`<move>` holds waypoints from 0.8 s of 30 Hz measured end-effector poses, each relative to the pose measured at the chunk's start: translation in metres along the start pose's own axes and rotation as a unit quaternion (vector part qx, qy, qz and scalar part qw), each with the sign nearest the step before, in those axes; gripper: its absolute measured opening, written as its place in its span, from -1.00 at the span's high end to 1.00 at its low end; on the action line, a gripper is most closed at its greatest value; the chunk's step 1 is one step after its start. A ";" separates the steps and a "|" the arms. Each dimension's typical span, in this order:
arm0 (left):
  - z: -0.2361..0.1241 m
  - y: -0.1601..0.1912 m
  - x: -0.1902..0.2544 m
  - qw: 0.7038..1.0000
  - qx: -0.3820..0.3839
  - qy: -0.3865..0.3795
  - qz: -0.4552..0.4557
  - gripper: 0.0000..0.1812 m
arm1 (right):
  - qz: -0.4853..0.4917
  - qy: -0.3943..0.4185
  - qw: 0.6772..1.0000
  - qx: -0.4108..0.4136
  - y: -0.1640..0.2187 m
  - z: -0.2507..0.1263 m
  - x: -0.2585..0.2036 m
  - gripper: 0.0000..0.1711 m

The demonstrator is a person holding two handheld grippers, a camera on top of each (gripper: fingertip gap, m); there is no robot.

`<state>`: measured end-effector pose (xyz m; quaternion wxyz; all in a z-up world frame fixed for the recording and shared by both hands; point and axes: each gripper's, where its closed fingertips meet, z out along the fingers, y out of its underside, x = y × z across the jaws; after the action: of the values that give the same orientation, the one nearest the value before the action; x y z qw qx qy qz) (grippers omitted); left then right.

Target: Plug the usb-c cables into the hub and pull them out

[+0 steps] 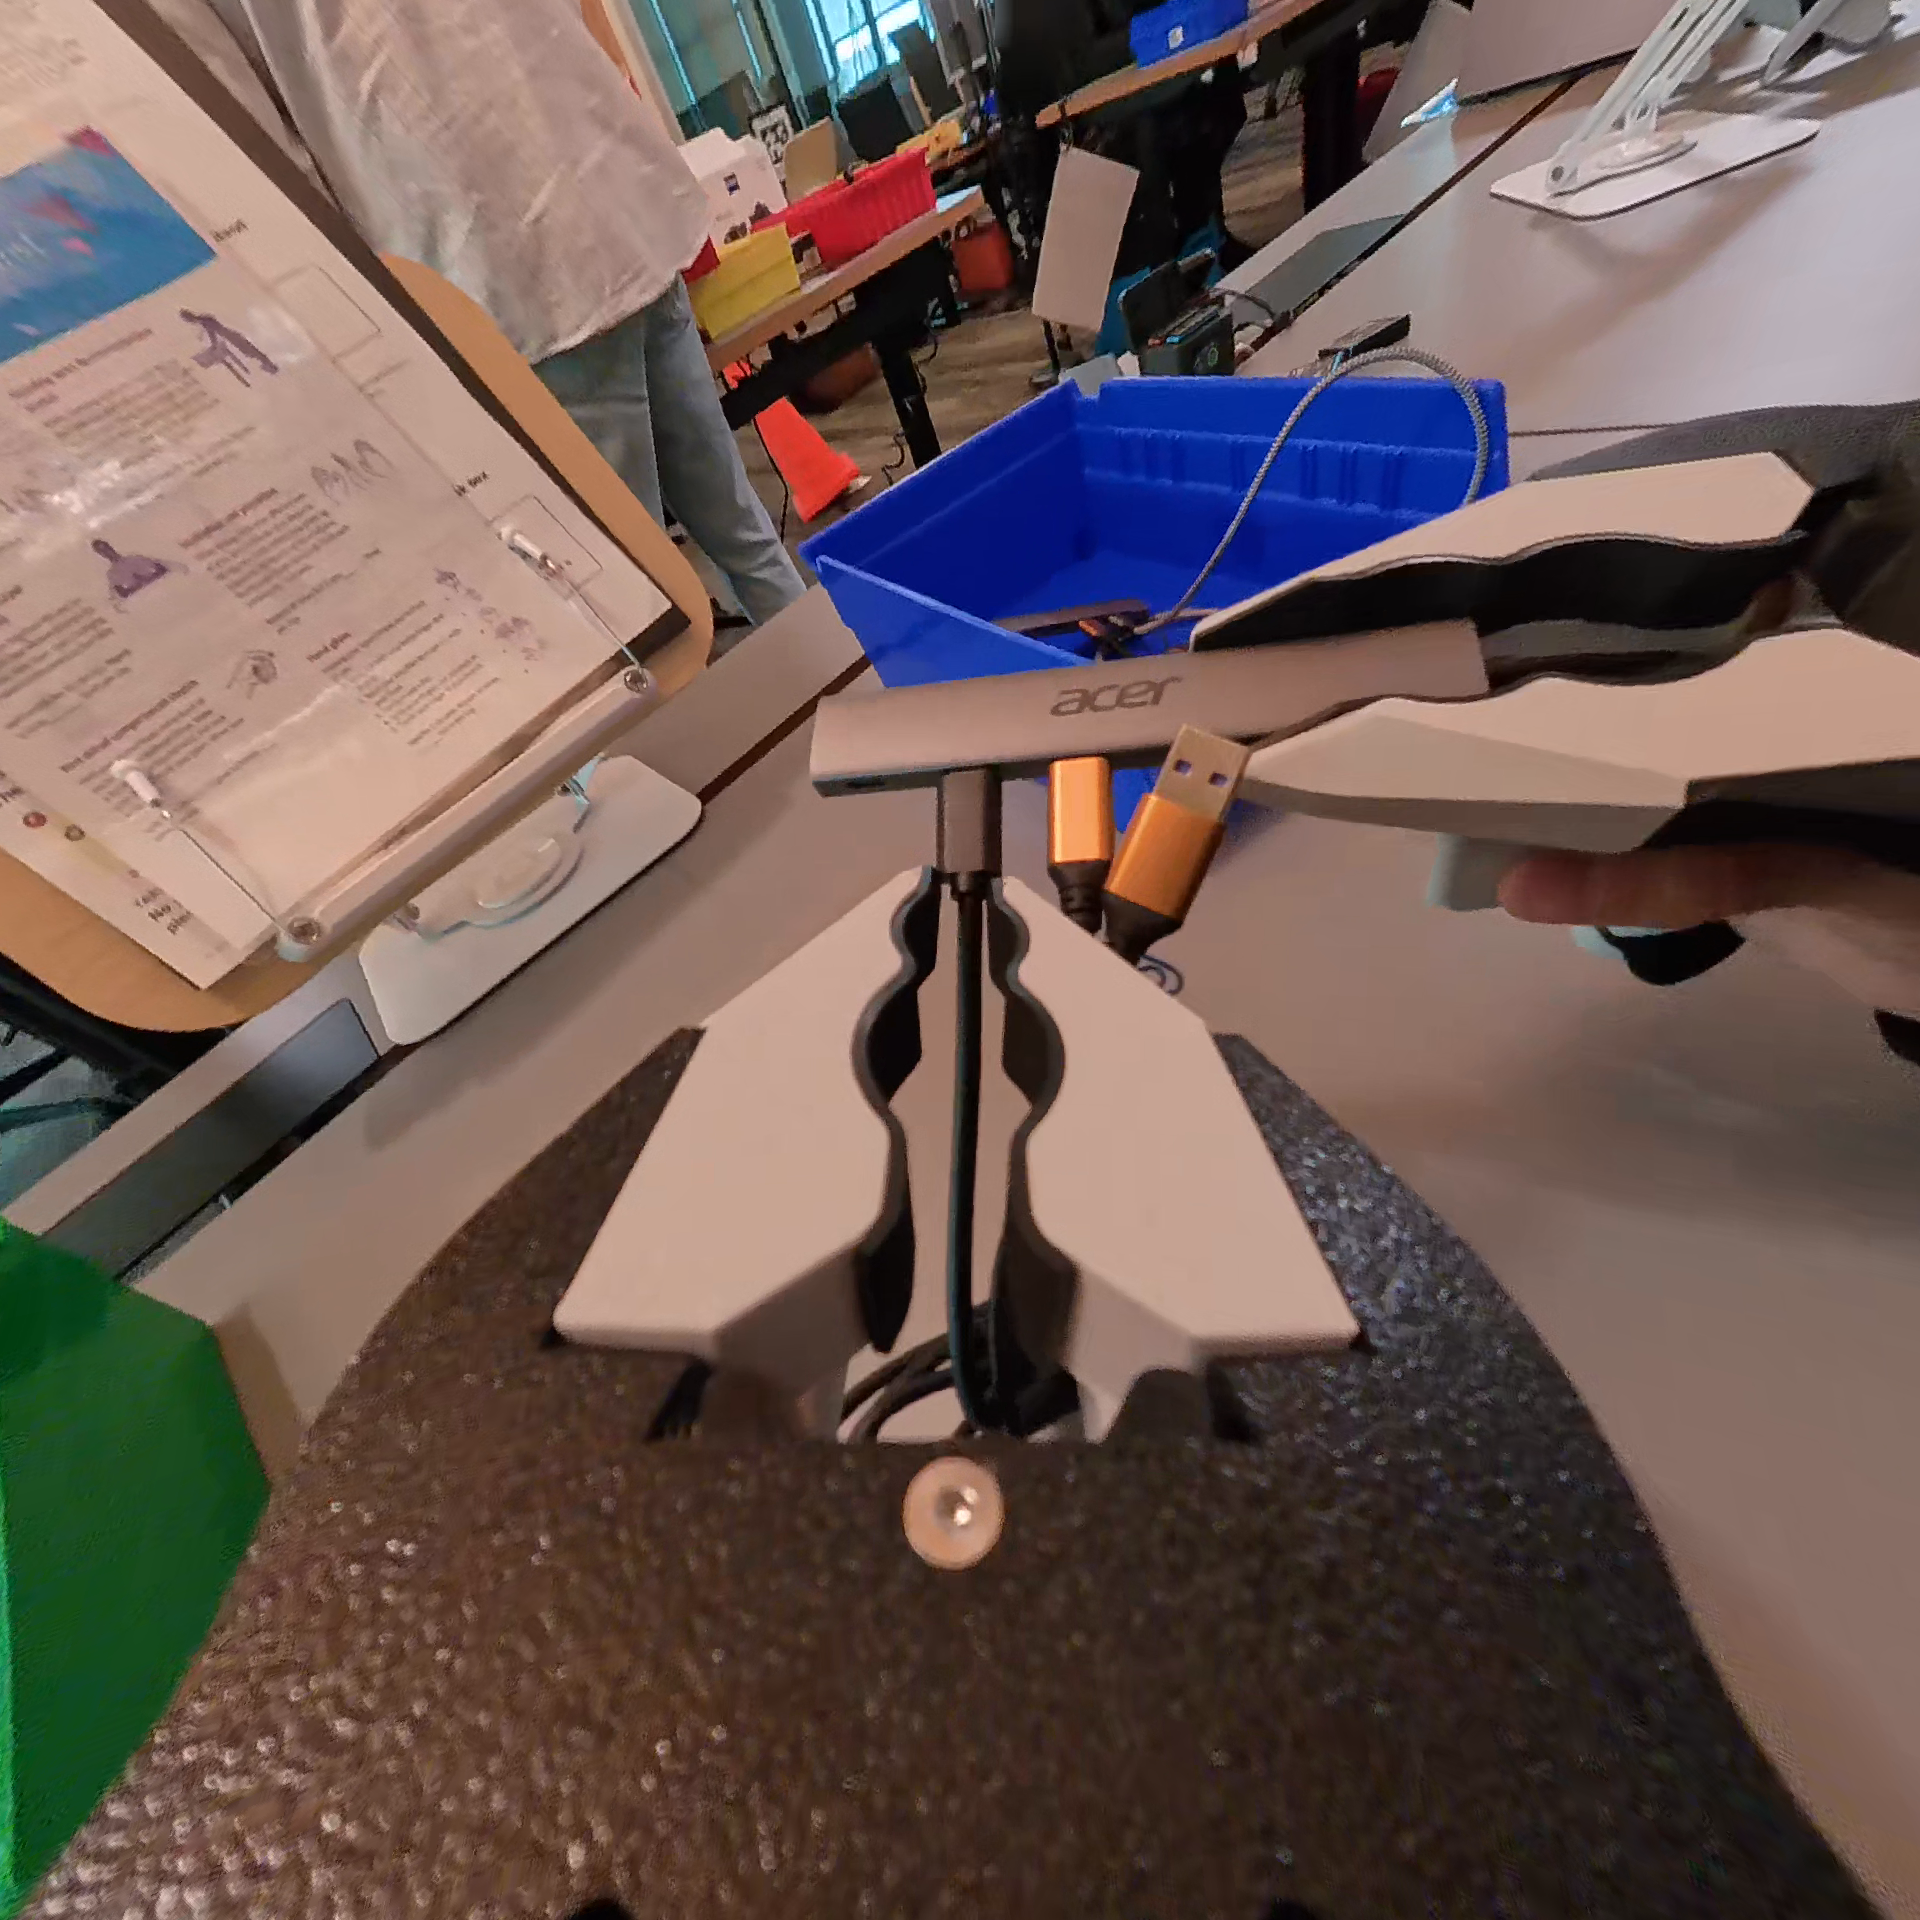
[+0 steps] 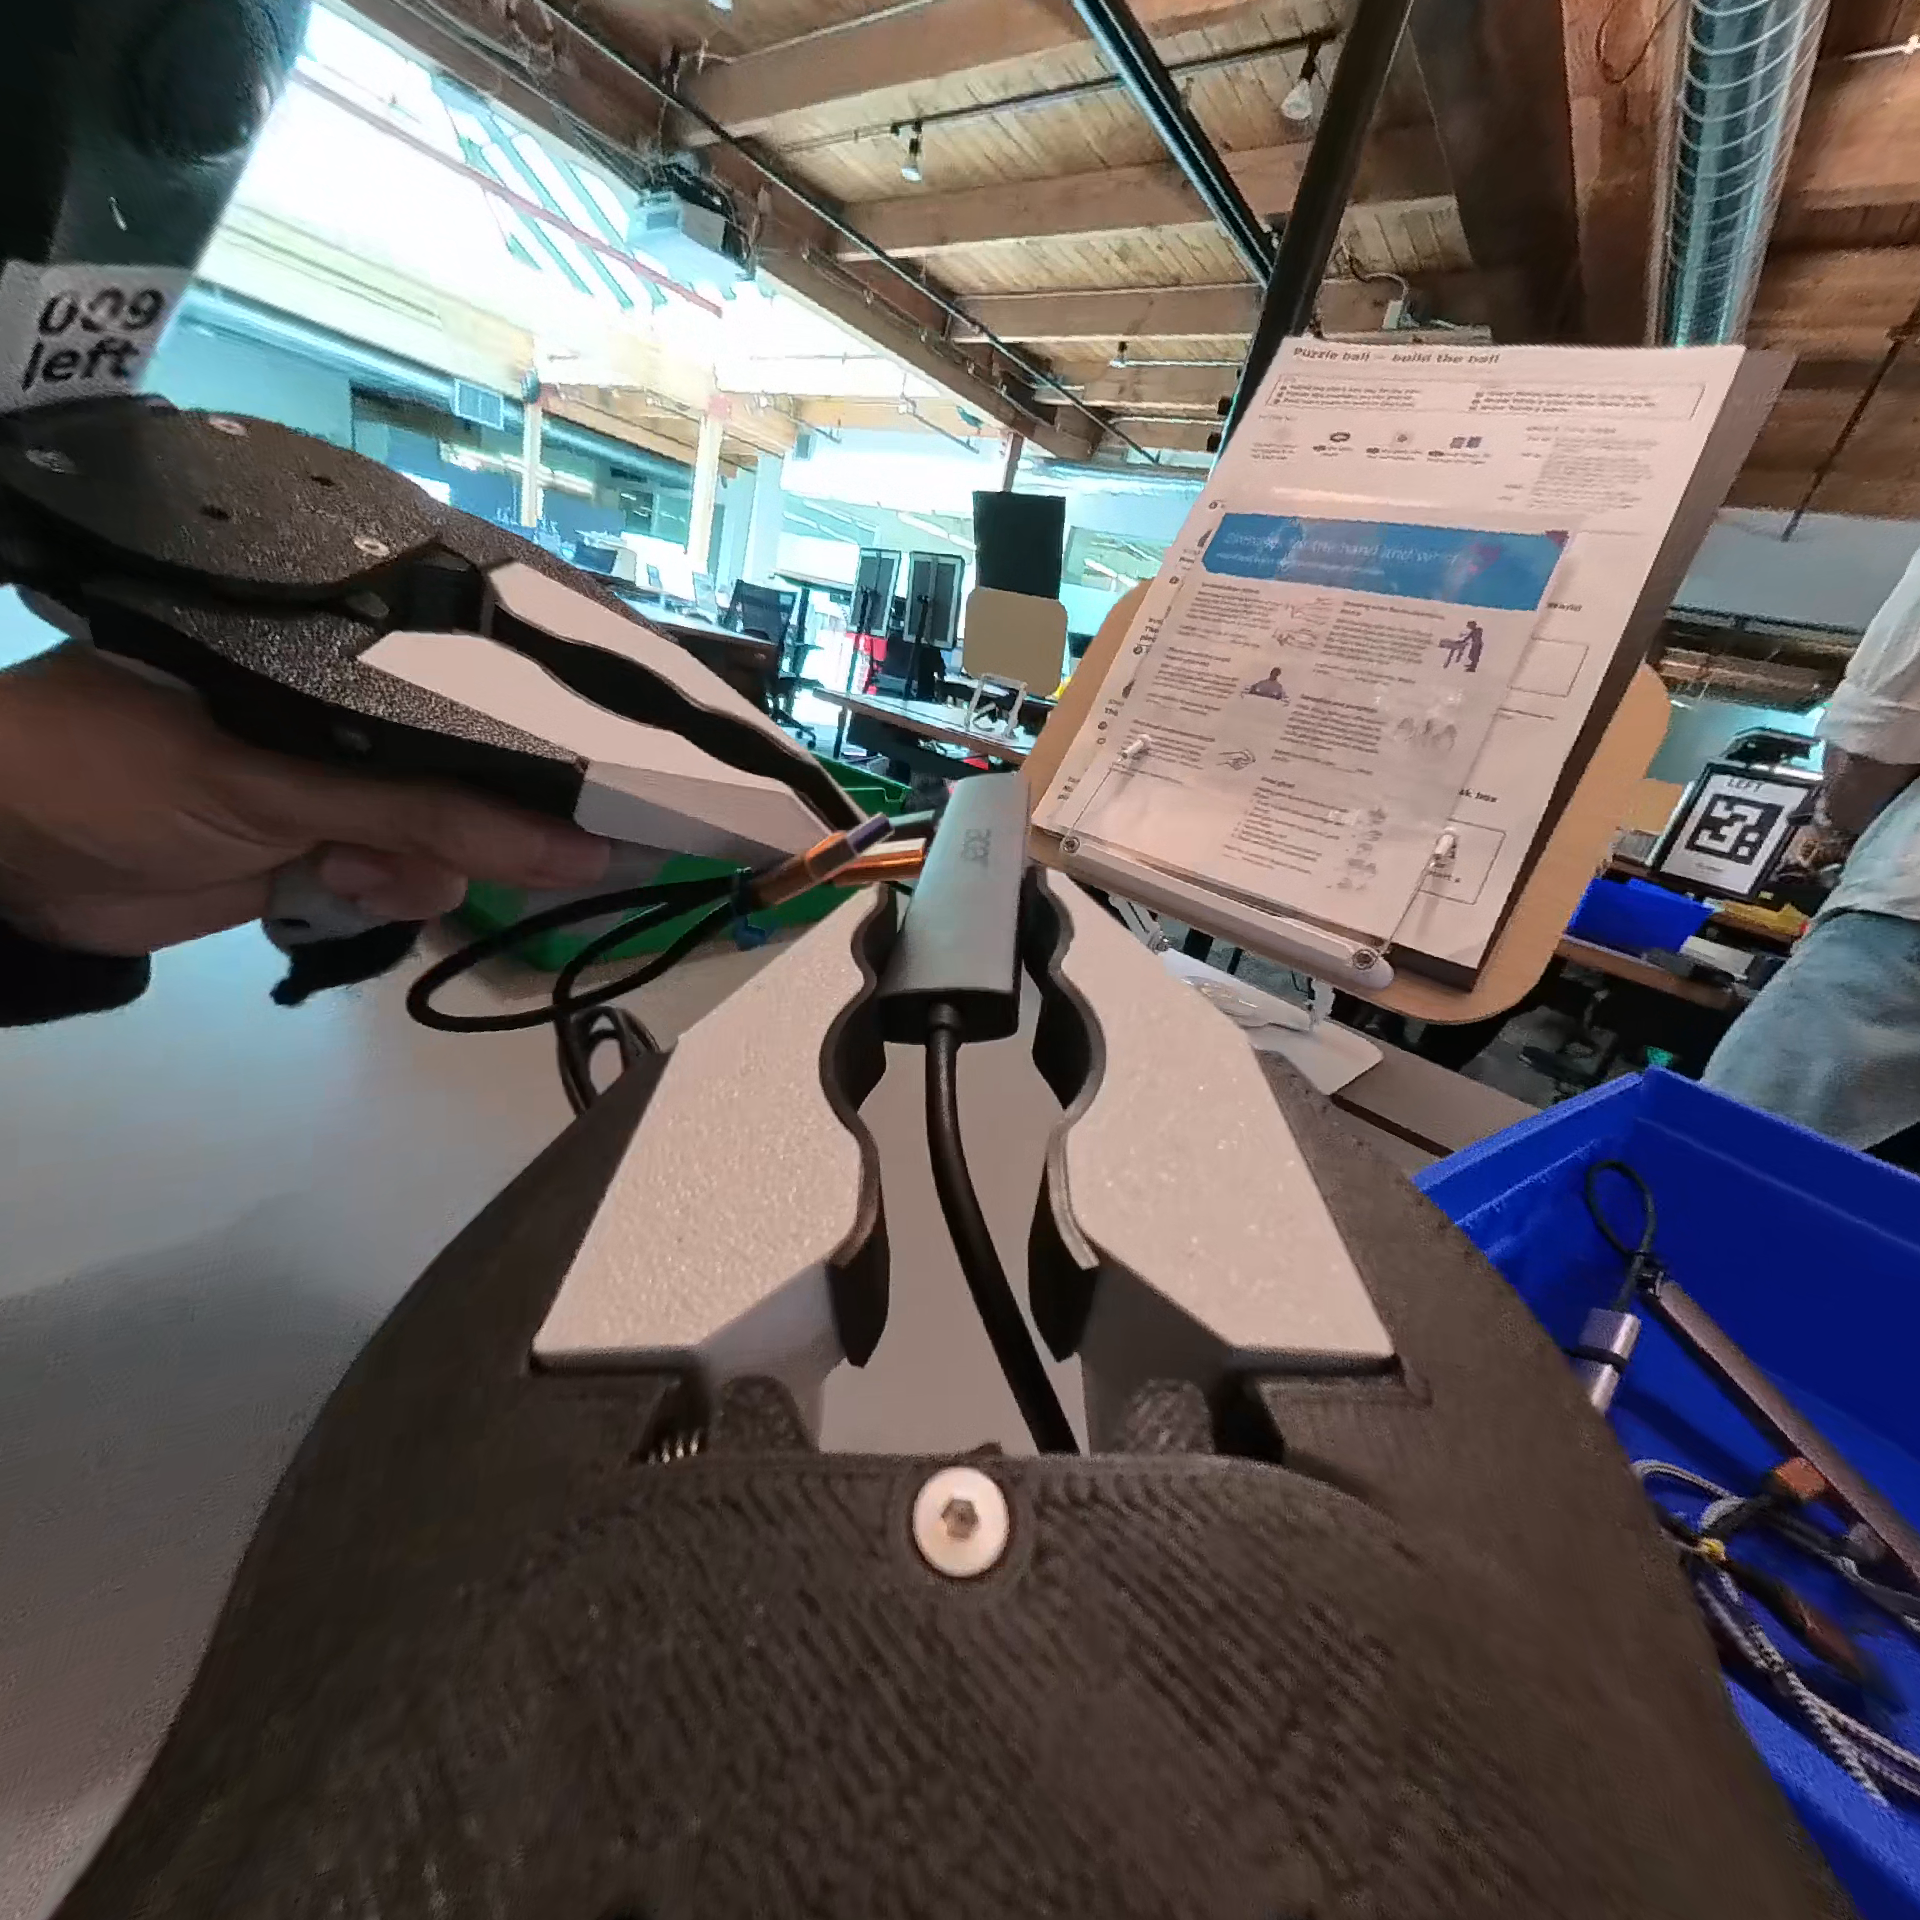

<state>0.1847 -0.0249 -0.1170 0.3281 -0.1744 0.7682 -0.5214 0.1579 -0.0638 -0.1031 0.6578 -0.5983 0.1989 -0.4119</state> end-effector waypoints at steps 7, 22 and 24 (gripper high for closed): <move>-0.002 -0.021 0.003 0.994 0.049 0.066 -0.069 0.87 | -0.018 0.032 0.999 0.012 -0.016 -0.007 0.017 0.74; -0.057 0.028 -0.014 0.974 0.080 0.106 -0.183 0.63 | -0.209 0.271 0.928 -0.145 -0.126 -0.043 0.220 0.74; -0.053 0.037 -0.007 0.973 0.061 0.120 -0.188 0.63 | -0.221 0.290 0.906 -0.214 -0.112 -0.027 0.252 0.74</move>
<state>0.1566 0.0303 -0.1355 0.1394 -0.2315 0.7220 -0.6370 0.2502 -0.2708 0.0557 0.3192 -0.6075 0.3267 -0.6498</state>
